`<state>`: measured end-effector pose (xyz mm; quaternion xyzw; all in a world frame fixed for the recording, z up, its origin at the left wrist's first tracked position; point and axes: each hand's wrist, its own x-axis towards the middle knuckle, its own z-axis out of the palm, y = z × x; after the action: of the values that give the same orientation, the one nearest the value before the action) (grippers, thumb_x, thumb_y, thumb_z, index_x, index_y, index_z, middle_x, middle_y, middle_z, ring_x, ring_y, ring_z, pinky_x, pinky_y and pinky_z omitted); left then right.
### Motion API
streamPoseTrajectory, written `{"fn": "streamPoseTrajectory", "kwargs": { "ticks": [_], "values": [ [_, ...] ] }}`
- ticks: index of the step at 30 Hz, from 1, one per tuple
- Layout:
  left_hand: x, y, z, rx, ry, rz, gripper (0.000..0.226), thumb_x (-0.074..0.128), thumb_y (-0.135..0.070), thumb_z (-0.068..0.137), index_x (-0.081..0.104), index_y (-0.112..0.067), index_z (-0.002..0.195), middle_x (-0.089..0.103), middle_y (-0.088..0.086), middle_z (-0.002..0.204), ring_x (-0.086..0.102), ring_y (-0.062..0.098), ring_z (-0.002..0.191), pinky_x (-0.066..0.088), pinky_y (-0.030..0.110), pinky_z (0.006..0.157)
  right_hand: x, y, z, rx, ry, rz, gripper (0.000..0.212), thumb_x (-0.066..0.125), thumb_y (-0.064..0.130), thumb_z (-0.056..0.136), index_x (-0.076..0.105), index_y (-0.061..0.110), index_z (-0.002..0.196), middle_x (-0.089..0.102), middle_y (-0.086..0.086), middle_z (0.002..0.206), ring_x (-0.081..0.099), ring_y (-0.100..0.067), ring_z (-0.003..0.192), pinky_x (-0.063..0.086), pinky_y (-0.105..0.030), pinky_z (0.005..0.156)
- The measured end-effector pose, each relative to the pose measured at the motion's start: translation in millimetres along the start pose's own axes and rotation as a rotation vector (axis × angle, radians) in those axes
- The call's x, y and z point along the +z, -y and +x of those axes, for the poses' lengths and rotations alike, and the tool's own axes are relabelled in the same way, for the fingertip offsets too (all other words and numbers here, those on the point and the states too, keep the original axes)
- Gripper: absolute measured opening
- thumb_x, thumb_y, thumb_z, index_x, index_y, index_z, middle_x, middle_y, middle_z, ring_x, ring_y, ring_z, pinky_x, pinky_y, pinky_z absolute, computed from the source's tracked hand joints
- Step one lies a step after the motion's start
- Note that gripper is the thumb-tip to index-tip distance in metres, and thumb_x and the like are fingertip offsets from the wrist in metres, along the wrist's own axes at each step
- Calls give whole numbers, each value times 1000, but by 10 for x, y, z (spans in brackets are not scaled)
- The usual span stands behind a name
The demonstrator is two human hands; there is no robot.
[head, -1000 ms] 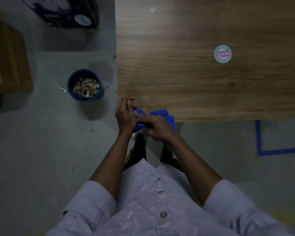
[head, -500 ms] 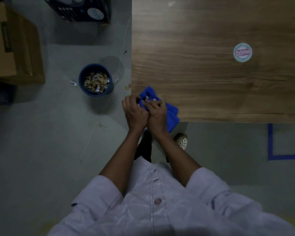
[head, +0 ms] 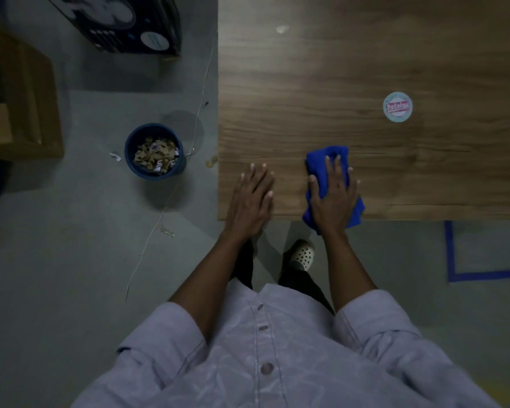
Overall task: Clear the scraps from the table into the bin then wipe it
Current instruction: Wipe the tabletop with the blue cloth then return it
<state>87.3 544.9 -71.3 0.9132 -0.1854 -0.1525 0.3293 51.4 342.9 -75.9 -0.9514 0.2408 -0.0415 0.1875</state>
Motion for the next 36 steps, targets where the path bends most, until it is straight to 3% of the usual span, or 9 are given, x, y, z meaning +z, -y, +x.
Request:
{"fn": "streamPoseTrajectory", "kwargs": {
  "ticks": [3, 6, 12, 16, 21, 24, 26, 31, 36],
  "values": [
    [-102, 42, -56, -183, -255, -92, 50, 38, -30, 104, 52, -7, 147, 44, 13, 158, 28, 30, 152, 14, 43, 126, 222, 314, 27, 95, -11, 47, 58, 42, 47, 106, 37, 23, 159, 28, -1, 168, 17, -40, 156, 19, -56, 124],
    [-206, 200, -241, -319, -451, -86, 45, 42, -29, 105, 57, -6, 140, 49, 15, 153, 35, 30, 149, 22, 45, 124, 505, 902, 31, -91, 55, 91, 58, 45, 39, 106, 39, 17, 158, 30, -6, 167, 17, -46, 154, 13, -54, 125],
    [-242, 259, -405, -269, -478, -109, 45, 41, -31, 106, 57, -6, 140, 52, 12, 151, 39, 28, 146, 30, 39, 120, 739, 1683, 636, -485, 274, 132, 59, 46, 34, 106, 31, 22, 161, 21, -1, 170, 4, -41, 157, -2, -44, 126],
    [-260, 273, -437, -378, -569, -183, 42, 42, -30, 106, 61, -5, 134, 57, 12, 145, 47, 28, 139, 35, 42, 117, 725, 1629, 588, -637, 312, 135, 59, 49, 31, 103, 35, 22, 160, 26, -2, 169, 9, -41, 157, 6, -50, 127],
    [-321, 382, -564, -375, -731, -162, 32, 46, -20, 106, 68, -4, 121, 66, 12, 130, 58, 28, 123, 43, 43, 106, 546, 1101, -456, -1055, 526, 186, 75, 66, 14, 87, 38, 16, 158, 33, -5, 166, 11, -38, 157, 13, -52, 128],
    [-301, 423, -622, -404, -726, -150, 33, 44, -21, 106, 68, -3, 119, 67, 12, 128, 58, 29, 119, 43, 40, 104, 459, 932, -372, -1210, 657, 138, 76, 56, 12, 86, 35, 19, 159, 29, -2, 167, 10, -32, 158, 15, -49, 128],
    [-281, 438, -605, -417, -706, -170, 34, 44, -23, 106, 68, -4, 121, 66, 11, 129, 58, 28, 120, 39, 31, 107, 442, 986, -47, -1190, 645, 137, 77, 43, 15, 81, 38, 18, 158, 29, -2, 167, 13, -30, 158, 16, -49, 128],
    [-214, 400, -454, -375, -612, -191, 40, 41, -29, 107, 63, -7, 132, 64, 6, 135, 55, 24, 128, 27, 15, 112, 535, 1468, 767, -837, 455, 146, 72, 42, 13, 84, 43, 18, 156, 35, -5, 165, 22, -37, 155, 22, -53, 125],
    [-284, 239, -302, -454, -713, -267, 43, 40, -33, 105, 60, -8, 134, 60, 6, 137, 50, 19, 129, 27, 18, 112, 589, 1717, 781, -694, 371, 142, 67, 37, 29, 90, 44, 15, 155, 36, -8, 164, 20, -42, 154, 17, -54, 124]
  ]
}}
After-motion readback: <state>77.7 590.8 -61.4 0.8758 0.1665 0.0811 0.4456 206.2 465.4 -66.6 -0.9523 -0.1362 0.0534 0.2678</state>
